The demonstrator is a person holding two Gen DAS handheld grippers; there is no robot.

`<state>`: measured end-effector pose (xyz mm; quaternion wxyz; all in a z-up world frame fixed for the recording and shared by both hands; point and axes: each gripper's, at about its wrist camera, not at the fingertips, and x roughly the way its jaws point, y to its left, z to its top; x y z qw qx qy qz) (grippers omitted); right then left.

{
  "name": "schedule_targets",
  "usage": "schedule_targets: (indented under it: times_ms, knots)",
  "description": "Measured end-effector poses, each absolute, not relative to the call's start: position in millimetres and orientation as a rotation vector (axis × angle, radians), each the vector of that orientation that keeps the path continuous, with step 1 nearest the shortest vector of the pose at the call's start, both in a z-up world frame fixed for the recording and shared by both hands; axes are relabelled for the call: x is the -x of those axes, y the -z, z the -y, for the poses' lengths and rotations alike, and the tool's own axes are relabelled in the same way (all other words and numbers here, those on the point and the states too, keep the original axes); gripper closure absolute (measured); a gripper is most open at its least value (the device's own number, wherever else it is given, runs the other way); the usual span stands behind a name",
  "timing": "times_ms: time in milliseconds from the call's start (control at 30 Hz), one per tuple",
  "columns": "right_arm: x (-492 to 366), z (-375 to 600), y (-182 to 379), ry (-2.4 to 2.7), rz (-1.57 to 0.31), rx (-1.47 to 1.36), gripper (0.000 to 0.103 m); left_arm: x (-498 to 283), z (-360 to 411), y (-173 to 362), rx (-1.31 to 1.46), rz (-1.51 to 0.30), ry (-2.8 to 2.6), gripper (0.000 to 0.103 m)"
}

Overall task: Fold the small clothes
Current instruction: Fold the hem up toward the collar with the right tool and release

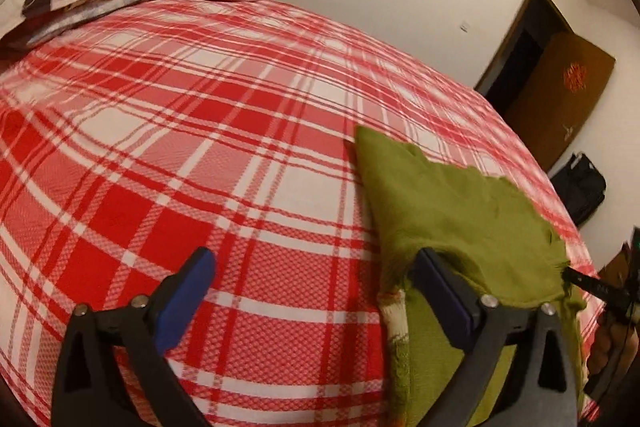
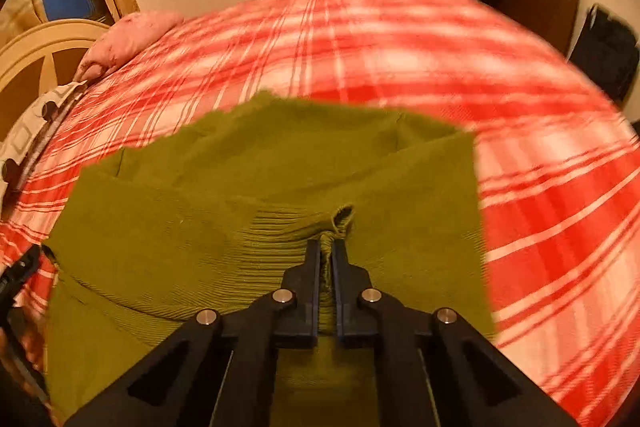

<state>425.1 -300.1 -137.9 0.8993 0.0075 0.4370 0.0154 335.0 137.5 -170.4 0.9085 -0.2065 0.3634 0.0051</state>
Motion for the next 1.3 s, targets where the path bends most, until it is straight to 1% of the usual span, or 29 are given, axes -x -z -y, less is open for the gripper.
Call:
schedule_targets:
  times_ms: [100, 200, 267, 300, 333, 367, 400, 467, 567, 667, 767, 833, 900, 1100, 1200, 1300]
  knots:
    - [-419, 306, 130, 0.045, -0.865, 0.058, 0.102, -337, -136, 171, 0.416, -0.755, -0.019, 0.0]
    - [-428, 310, 147, 0.026, -0.952, 0.083, 0.101, -342, -130, 173, 0.378, -0.783, -0.036, 0.0]
    - [-431, 310, 155, 0.053, -0.969, 0.131, 0.097, -344, -124, 173, 0.339, -0.8, -0.051, 0.0]
    - [-429, 310, 153, 0.068, -0.947, 0.149, 0.086, -343, -122, 173, 0.328, -0.798, -0.051, 0.0]
    - [-426, 309, 151, 0.089, -0.93, 0.16, 0.059, -343, -122, 172, 0.323, -0.795, -0.048, 0.0]
    - [-423, 309, 148, 0.095, -0.918, 0.158, 0.043, -343, -122, 172, 0.321, -0.8, -0.049, 0.0]
    - [-419, 309, 144, 0.089, -0.902, 0.147, 0.031, -344, -122, 172, 0.32, -0.805, -0.052, 0.0]
    - [-410, 303, 132, 0.042, -0.847, 0.113, 0.031, -345, -121, 171, 0.302, -0.805, -0.071, 0.0]
    - [-407, 279, 126, -0.027, -0.814, 0.13, 0.031, -351, -108, 173, 0.215, -0.841, -0.122, 0.0]
    - [-414, 248, 133, -0.122, -0.848, 0.139, 0.031, -355, -103, 178, 0.164, -0.88, -0.161, 0.0]
    - [-419, 229, 154, -0.12, -0.907, 0.198, 0.031, -353, -102, 179, 0.15, -0.883, -0.166, 0.0]
    - [-421, 231, 171, -0.098, -0.946, 0.182, 0.031, -353, -103, 179, 0.154, -0.884, -0.166, 0.0]
    - [-413, 231, 174, -0.103, -0.91, 0.187, 0.031, -352, -104, 179, 0.156, -0.882, -0.167, 0.0]
    - [-407, 234, 170, -0.124, -0.958, 0.216, 0.031, -353, -102, 179, 0.151, -0.886, -0.17, 0.0]
    - [-402, 232, 167, -0.112, -0.948, 0.241, 0.031, -352, -103, 174, 0.144, -0.888, -0.185, 0.0]
    - [-393, 226, 157, -0.096, -0.894, 0.27, 0.031, -344, -105, 154, 0.141, -0.817, -0.223, 0.0]
